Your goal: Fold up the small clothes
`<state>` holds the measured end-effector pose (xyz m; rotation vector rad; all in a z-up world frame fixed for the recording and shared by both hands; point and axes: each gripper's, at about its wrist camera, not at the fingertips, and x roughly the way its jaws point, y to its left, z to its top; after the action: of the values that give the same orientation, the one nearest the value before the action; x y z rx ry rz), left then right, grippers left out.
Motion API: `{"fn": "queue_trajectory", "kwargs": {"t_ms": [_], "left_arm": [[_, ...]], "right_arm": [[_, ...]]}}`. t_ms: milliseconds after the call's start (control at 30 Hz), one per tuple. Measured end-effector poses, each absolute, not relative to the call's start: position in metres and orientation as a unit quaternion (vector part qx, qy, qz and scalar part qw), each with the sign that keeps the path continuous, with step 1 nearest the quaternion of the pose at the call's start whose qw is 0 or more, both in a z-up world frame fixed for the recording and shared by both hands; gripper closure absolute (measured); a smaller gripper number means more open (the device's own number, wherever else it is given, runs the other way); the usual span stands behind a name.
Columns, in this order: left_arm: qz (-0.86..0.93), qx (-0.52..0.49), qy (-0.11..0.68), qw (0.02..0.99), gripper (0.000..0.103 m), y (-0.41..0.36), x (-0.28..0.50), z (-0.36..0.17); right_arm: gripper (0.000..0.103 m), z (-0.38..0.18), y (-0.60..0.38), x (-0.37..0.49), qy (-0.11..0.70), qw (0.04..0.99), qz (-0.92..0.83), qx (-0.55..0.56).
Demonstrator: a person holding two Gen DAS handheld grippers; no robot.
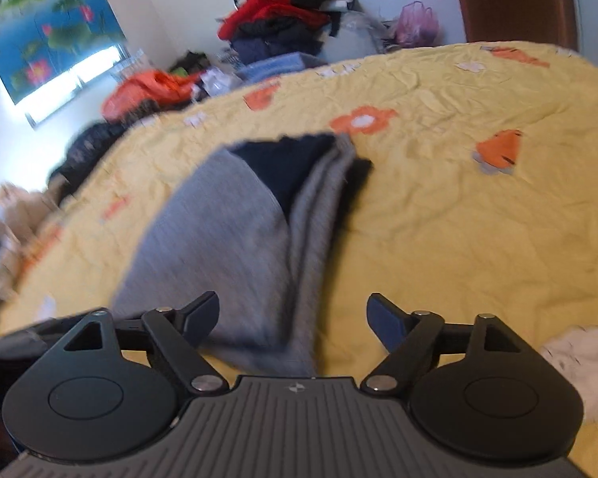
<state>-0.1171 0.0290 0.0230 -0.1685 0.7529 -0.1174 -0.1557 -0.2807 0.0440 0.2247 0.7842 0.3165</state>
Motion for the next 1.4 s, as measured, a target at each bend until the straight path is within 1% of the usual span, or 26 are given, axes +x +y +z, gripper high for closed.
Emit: {"fn": "queue_trajectory", "kwargs": {"t_ms": [33, 100, 167, 200, 267, 467, 667, 800, 967, 1167, 1333, 1400], "left_arm": [[-0.055, -0.064, 0.361, 0.929, 0.002, 0.026, -0.123, 0.023], [-0.053, -0.049, 0.374, 0.924, 0.002, 0.023, -0.123, 0.024], [-0.048, -0.044, 0.376, 0.924, 0.002, 0.023, -0.127, 0.022], [-0.043, -0.040, 0.376, 0.925, 0.002, 0.023, -0.128, 0.022], [-0.033, -0.031, 0.377, 0.925, 0.000, 0.022, -0.132, 0.021], [-0.019, -0.017, 0.377, 0.926, 0.000, 0.019, -0.142, 0.018], [-0.024, -0.061, 0.380, 0.922, 0.000, 0.030, -0.150, 0.022], [-0.030, -0.073, 0.396, 0.915, 0.000, 0.034, -0.146, 0.026], [-0.017, -0.043, 0.408, 0.912, 0.000, 0.024, -0.142, 0.025], [-0.006, -0.033, 0.412, 0.911, 0.000, 0.021, -0.142, 0.025], [-0.001, 0.005, 0.422, 0.907, 0.000, 0.012, -0.139, 0.022], [-0.005, 0.003, 0.424, 0.906, 0.000, 0.013, -0.139, 0.023]], "right_arm": [[0.017, 0.039, -0.276, -0.161, 0.383, 0.908, 0.141, 0.095], [0.013, 0.029, -0.266, -0.172, 0.384, 0.912, 0.125, 0.073], [0.006, 0.022, -0.256, -0.179, 0.384, 0.915, 0.109, 0.059], [0.000, 0.018, -0.253, -0.183, 0.386, 0.915, 0.100, 0.053], [0.001, 0.012, -0.247, -0.188, 0.388, 0.918, 0.071, 0.038], [0.000, 0.005, -0.237, -0.197, 0.383, 0.924, -0.002, 0.015], [0.000, 0.007, -0.235, -0.203, 0.404, 0.915, -0.010, 0.016], [0.000, 0.010, -0.232, -0.201, 0.429, 0.903, -0.013, 0.015], [0.000, 0.010, -0.230, -0.198, 0.430, 0.903, -0.013, 0.013], [0.000, 0.010, -0.231, -0.200, 0.428, 0.904, -0.005, 0.011], [0.000, 0.010, -0.232, -0.199, 0.428, 0.904, -0.005, 0.011], [0.000, 0.010, -0.231, -0.200, 0.428, 0.904, -0.005, 0.011]]}}
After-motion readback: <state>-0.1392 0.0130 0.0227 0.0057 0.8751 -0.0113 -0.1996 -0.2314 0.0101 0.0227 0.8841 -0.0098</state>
